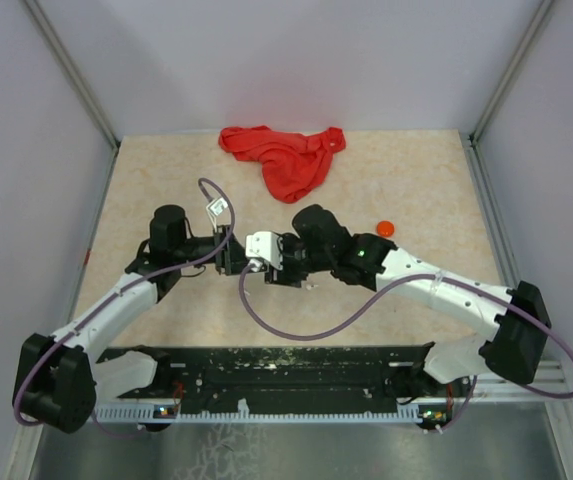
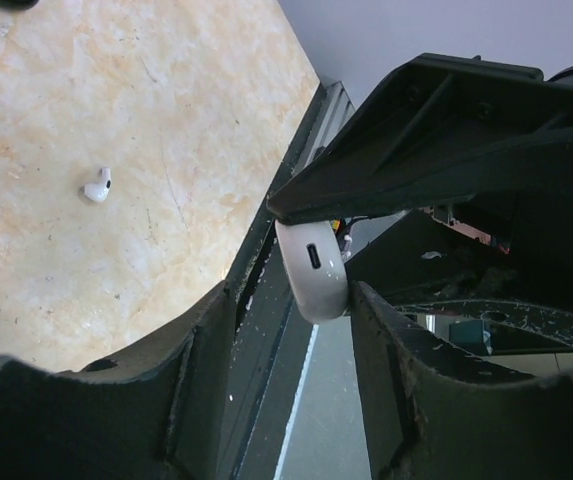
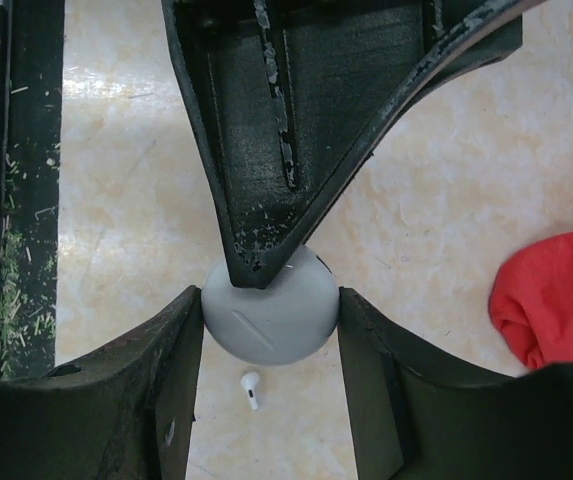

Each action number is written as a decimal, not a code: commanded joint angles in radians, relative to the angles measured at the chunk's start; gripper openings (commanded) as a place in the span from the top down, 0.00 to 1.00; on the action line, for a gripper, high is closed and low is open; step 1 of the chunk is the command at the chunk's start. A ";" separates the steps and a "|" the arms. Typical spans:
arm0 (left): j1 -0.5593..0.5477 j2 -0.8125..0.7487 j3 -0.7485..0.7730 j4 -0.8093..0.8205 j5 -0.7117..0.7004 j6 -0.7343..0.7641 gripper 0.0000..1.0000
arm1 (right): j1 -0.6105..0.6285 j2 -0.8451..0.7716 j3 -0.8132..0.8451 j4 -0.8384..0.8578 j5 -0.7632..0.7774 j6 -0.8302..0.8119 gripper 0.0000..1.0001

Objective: Insert the wireless bluetooth earbuds into the charging case
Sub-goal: Pick up the charging case at the center of the board.

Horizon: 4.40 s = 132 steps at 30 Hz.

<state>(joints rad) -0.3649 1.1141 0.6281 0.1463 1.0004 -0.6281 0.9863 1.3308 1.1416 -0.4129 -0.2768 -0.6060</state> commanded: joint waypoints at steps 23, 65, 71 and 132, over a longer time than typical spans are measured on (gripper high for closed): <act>-0.054 0.013 0.034 0.035 -0.028 0.024 0.99 | 0.052 -0.013 0.029 0.032 0.070 -0.083 0.26; -0.121 -0.083 -0.305 1.254 -0.598 -0.263 1.00 | -0.320 -0.008 -0.335 1.362 -0.420 1.368 0.38; -0.137 -0.069 -0.301 1.281 -0.614 -0.263 1.00 | -0.317 0.024 -0.324 1.436 -0.468 1.412 0.48; -0.154 -0.138 0.209 -0.204 0.003 0.738 0.43 | -0.276 -0.035 0.185 -0.127 -0.559 0.261 0.98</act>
<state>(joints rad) -0.5156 0.9722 0.8169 -0.0456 0.9321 0.0704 0.6811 1.2808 1.2602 -0.5255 -0.8448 -0.2993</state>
